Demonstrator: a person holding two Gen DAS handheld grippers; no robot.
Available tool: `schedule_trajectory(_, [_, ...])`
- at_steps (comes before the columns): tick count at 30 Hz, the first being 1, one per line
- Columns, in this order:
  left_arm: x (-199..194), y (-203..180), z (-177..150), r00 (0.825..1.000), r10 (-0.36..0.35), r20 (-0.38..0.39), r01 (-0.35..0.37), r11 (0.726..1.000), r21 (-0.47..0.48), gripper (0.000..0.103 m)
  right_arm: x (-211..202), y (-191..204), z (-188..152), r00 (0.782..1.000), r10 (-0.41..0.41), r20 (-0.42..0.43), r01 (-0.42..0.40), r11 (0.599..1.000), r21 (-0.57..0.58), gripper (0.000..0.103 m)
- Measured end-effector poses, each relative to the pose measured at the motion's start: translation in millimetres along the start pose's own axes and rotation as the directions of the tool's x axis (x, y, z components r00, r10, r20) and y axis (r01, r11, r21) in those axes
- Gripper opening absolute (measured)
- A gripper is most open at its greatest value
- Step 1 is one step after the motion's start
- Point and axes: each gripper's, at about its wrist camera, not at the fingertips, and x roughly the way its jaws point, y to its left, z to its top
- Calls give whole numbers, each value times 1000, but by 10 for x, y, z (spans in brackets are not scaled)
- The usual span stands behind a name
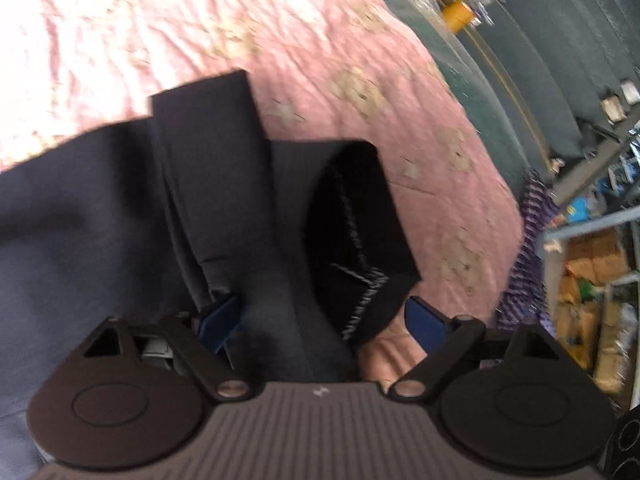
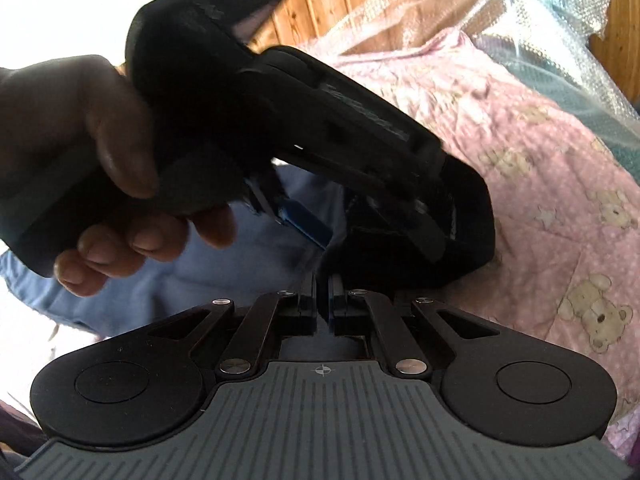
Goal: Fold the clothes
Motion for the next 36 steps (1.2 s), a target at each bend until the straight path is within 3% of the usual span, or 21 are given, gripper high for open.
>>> schedule_trajectory(4, [-96,1,-126,992,110,66,-110,994,-7,98,12,-59,-47,1000,1,-14,-1,1000,19,2])
schedule_trajectory(8, [-32,37,-225,991,117,62,-115,993,-31,101,-1,13,-54,999,32,-10,-32,999,-2,2])
schedule_trajectory(10, [-50,53,-232,996,52,66,-49,998,-45,97,6,70,-54,999,48,-9,-48,999,-21,2])
schedule_trajectory(12, [-58,94,-213,997,-69,43,71,996,-55,20,15,118,-32,998,64,4,-64,997,-39,2])
schedule_trajectory(13, [-109,113,-211,995,-81,50,84,995,-52,8,15,135,-5,997,70,18,-69,996,-47,2])
schedule_trajectory(16, [-454,265,-267,986,-124,114,133,988,-81,7,-65,233,91,993,101,61,-96,993,-74,2])
schedule_trajectory(19, [-1132,736,-585,962,-141,233,190,960,-206,7,-221,430,252,965,240,101,-227,966,-122,5])
schedule_trajectory(21, [-1505,1201,-903,956,-93,280,183,931,-317,7,-287,566,345,925,369,93,-354,924,-143,30])
schedule_trajectory(22, [-1629,1458,-1079,957,-62,284,170,913,-372,7,-293,618,367,906,415,84,-401,905,-146,58])
schedule_trajectory(23, [-1632,1725,-1238,964,-60,257,170,886,-432,8,-273,647,357,900,430,76,-417,898,-143,70])
schedule_trajectory(25, [-1538,1982,-1379,970,-55,236,160,875,-456,8,-145,644,327,899,437,33,-432,896,-104,65])
schedule_trajectory(29, [-1385,2161,-1469,968,-59,242,170,867,-469,9,162,505,336,926,372,-57,-374,927,-23,61])
schedule_trajectory(33, [-1332,2138,-1632,958,-68,278,199,858,-474,20,419,321,577,944,314,-100,-321,945,-64,61])
schedule_trajectory(36, [-1245,2128,-1751,954,-81,287,220,842,-493,26,686,236,807,943,309,-123,-325,933,-155,61])
